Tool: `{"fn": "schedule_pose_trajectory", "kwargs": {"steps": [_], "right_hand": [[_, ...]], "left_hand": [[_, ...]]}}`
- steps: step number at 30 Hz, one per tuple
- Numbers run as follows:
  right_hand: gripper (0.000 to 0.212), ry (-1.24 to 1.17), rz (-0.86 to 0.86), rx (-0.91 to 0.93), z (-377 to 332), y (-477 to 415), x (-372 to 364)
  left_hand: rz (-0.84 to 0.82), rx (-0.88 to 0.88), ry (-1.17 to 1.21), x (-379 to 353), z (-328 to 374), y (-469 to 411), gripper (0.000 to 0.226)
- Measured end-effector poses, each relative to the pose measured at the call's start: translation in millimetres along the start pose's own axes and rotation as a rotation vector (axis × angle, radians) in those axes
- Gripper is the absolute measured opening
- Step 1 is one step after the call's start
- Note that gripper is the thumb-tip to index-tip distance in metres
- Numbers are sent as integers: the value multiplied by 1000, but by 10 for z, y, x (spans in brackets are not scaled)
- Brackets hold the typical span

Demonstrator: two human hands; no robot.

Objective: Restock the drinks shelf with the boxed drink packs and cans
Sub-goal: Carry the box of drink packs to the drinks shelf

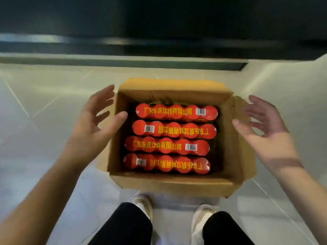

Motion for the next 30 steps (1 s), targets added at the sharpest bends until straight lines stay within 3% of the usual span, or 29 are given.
{"fn": "schedule_pose_trajectory", "kwargs": {"steps": [5, 11, 22, 30], "right_hand": [[76, 143, 29, -16, 670, -14, -289], [82, 186, 68, -28, 945, -10, -352], [87, 234, -8, -46, 1030, 38, -409], [101, 384, -69, -61, 1087, 61, -411]], "left_hand": [[77, 15, -15, -259, -744, -25, 63], [174, 19, -22, -402, -1289, -107, 72], [76, 140, 8, -412, -1511, -101, 74], [54, 100, -13, -462, -1487, -70, 84]]}}
Point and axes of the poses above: each hand's wrist, its own y-axis away from the middle knuckle, its own x-axis out of the back of the hand, z = x × y, the point moved 3 cm from there along -y, towards the middle knuckle, and after that the axes turned 1 degree about y, right-handed, at the moved point
